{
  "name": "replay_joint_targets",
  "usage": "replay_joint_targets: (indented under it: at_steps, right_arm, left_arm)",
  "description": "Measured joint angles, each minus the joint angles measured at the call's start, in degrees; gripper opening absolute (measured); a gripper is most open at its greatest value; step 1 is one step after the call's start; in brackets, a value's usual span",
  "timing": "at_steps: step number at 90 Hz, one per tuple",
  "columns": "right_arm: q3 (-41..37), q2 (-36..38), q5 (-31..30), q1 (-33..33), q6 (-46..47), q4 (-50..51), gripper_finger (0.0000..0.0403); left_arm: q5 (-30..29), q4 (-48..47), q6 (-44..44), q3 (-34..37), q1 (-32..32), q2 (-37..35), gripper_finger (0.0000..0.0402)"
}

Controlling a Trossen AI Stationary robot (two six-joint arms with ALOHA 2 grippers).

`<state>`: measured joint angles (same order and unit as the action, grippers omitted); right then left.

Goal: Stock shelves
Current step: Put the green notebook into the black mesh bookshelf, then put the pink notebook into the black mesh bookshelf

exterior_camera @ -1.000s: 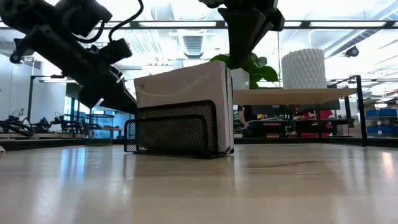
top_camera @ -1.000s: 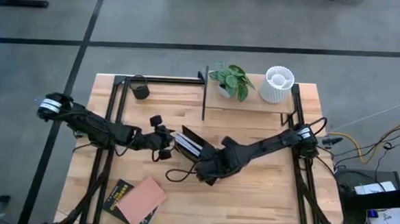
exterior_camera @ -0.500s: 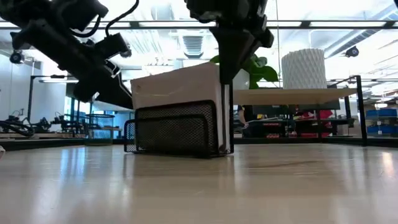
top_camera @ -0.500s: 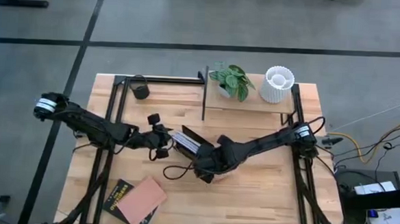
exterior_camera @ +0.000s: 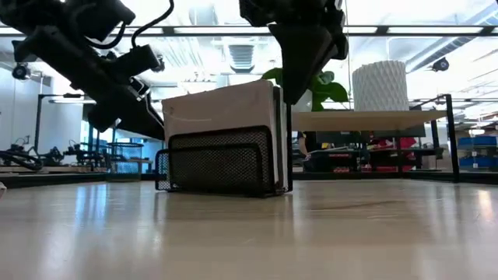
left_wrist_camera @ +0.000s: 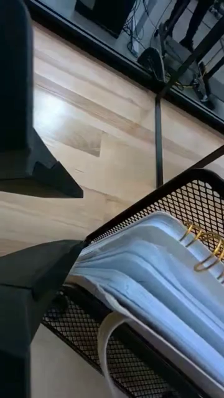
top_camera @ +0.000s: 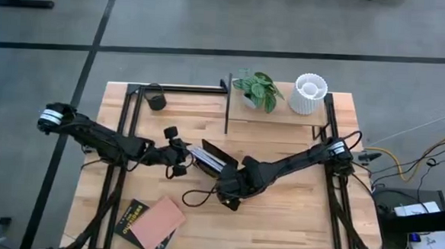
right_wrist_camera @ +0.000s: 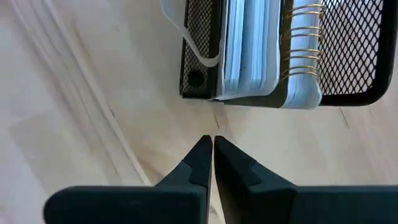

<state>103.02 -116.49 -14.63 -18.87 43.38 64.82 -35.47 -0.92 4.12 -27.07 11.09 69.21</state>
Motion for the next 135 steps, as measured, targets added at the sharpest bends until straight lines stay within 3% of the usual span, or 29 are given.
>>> replay_joint_targets:
  at_steps: [13,31,46,56,70,80,107,135]
  right_arm:
    - [0.00,0.00,-0.36,0.00,-0.07,-0.07,0.0000]
    - [0.00,0.00,-0.40,0.02,-0.15,-0.44,0.0000]
    - [0.00,0.02,-0.40,0.00,-0.15,-0.48,0.0000]
    - [0.00,0.02,-0.40,0.00,-0.15,-0.78,0.0000]
    - [-0.19,0.02,-0.40,0.00,-0.15,-1.98,0.0000]
    - [-0.24,0.02,-0.40,0.00,-0.59,-2.82,0.0000]
    - [-0.26,0.02,-0.39,-3.56,-0.37,-5.47,0.0000]
    - [-0.30,-3.59,-2.66,-10.42,-4.30,-23.15,0.0000]
  left_arm:
    - [0.20,1.11,1.51,0.00,0.00,0.02,0.0108]
    - [4.82,0.54,1.94,0.00,0.00,0.02,0.0100]
    - [4.72,-6.13,1.54,0.00,0.00,-0.09,0.0102]
    - [5.32,-14.18,5.80,-0.88,0.17,-0.77,0.0105]
    - [12.50,-24.73,13.44,-3.01,0.44,-2.44,0.0109]
    - [17.51,-25.67,17.26,-3.30,1.74,-4.09,0.0109]
    - [19.61,-24.96,27.38,-3.30,13.17,-5.62,0.0100]
    - [17.17,-16.42,39.48,-3.30,28.95,-5.60,0.0099]
